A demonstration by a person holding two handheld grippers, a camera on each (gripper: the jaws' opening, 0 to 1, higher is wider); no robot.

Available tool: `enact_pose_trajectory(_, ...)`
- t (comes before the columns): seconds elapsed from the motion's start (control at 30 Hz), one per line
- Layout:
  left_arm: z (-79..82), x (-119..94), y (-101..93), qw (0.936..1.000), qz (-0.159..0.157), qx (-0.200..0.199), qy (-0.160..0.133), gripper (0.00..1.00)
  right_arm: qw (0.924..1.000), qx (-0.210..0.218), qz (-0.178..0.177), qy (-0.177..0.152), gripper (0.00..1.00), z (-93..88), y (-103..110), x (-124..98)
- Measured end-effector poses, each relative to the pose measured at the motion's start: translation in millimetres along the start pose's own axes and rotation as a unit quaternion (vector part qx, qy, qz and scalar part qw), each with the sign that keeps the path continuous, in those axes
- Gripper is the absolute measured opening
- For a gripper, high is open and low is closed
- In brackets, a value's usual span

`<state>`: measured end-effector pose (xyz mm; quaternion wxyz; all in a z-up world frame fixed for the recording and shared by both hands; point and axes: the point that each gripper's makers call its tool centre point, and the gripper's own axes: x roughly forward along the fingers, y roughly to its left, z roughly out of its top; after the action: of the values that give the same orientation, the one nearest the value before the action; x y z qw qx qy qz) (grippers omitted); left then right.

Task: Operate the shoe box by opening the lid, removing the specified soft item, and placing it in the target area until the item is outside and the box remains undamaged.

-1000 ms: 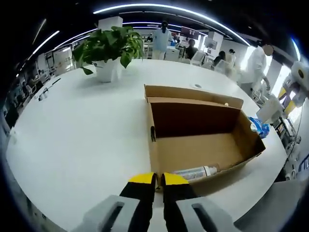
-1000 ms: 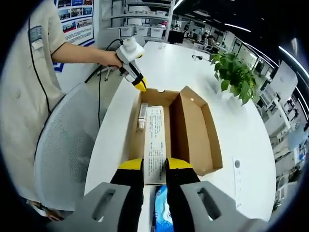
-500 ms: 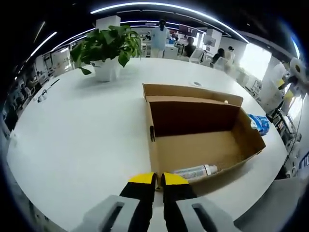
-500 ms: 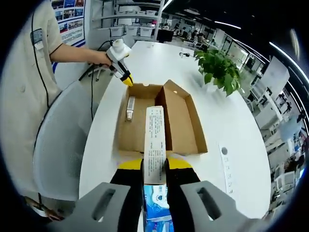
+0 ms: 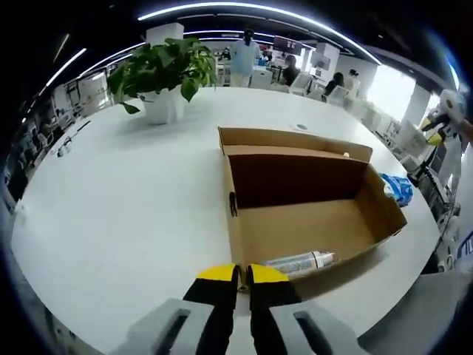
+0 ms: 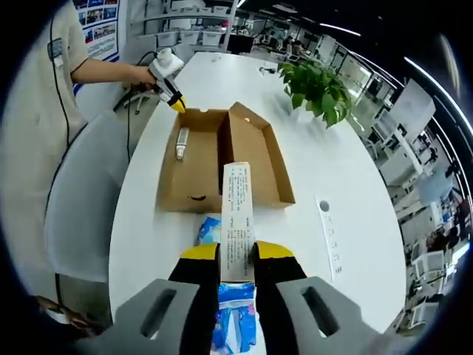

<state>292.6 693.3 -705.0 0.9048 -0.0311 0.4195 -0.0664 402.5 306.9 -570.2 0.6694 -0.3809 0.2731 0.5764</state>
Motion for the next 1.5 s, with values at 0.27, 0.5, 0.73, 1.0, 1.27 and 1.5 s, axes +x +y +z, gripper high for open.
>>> enact_pose_trajectory(0.27, 0.2, 0.8, 1.1, 1.0, -0.002, -0.002, -0.003, 0.05, 0.9994, 0.011, -0.015, 0.029, 0.14, -30.4, -14.6, -3.4)
enact_pose_trajectory(0.5, 0.3, 1.0, 1.2, 1.0, -0.005, 0.0, -0.003, 0.05, 0.9983, 0.016, -0.021, 0.052, 0.14, -54.1, -24.9, -3.5)
enact_pose_trajectory(0.73, 0.7, 1.6, 1.3, 1.0, -0.008, -0.001, -0.004, 0.05, 0.9967, 0.024, -0.023, 0.074, 0.14, -81.3, -38.3, -0.9)
enact_pose_trajectory(1.0, 1.0, 2.2, 1.6, 0.9999, -0.009, -0.005, -0.004, 0.05, 0.9945, 0.032, -0.022, 0.098, 0.14, -111.1, -50.4, 6.9)
enact_pose_trajectory(1.27, 1.1, 2.2, 0.8, 0.9999, -0.009, -0.006, 0.0, 0.05, 0.9922, 0.037, -0.015, 0.118, 0.14, -139.0, -57.7, 17.9)
enact_pose_trajectory(1.5, 1.0, 2.5, 0.6, 0.9999, -0.008, -0.007, 0.004, 0.05, 0.9905, 0.039, -0.007, 0.132, 0.14, -161.0, -60.9, 26.9)
